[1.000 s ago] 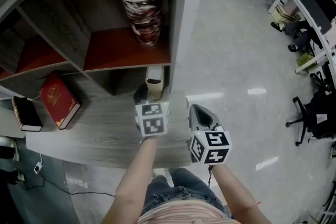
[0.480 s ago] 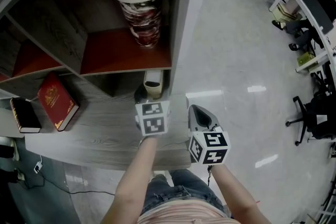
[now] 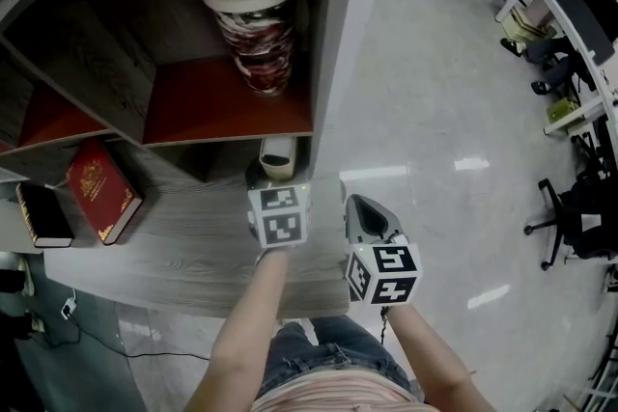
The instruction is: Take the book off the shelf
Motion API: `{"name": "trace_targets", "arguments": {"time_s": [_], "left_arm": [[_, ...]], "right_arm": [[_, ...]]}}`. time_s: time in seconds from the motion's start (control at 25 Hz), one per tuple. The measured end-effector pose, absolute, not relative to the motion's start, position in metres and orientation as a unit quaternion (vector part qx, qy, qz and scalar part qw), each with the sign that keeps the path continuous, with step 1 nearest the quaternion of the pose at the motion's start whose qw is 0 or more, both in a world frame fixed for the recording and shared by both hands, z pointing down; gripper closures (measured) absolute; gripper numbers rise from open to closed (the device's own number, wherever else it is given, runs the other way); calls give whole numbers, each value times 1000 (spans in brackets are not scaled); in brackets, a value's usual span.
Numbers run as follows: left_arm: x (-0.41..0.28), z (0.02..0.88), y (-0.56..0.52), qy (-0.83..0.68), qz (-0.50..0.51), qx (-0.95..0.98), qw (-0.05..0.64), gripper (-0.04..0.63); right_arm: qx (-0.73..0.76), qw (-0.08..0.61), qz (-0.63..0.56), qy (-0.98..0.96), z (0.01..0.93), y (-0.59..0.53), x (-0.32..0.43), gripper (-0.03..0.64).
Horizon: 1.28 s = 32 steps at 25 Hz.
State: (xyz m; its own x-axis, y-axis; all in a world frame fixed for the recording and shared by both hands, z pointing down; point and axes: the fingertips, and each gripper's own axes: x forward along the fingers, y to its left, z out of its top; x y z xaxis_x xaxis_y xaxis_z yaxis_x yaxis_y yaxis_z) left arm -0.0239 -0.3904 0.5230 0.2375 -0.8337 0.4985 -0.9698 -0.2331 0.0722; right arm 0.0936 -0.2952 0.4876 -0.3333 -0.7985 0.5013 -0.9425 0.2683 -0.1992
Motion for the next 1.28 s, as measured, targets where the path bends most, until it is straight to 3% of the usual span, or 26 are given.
{"name": "trace_targets", "arguments": {"time_s": [1.28], "left_arm": [[-59,502,-334,-618,178,743,185,371]], "right_arm": [[507,156,201,-823,463,-265,52,612]]}}
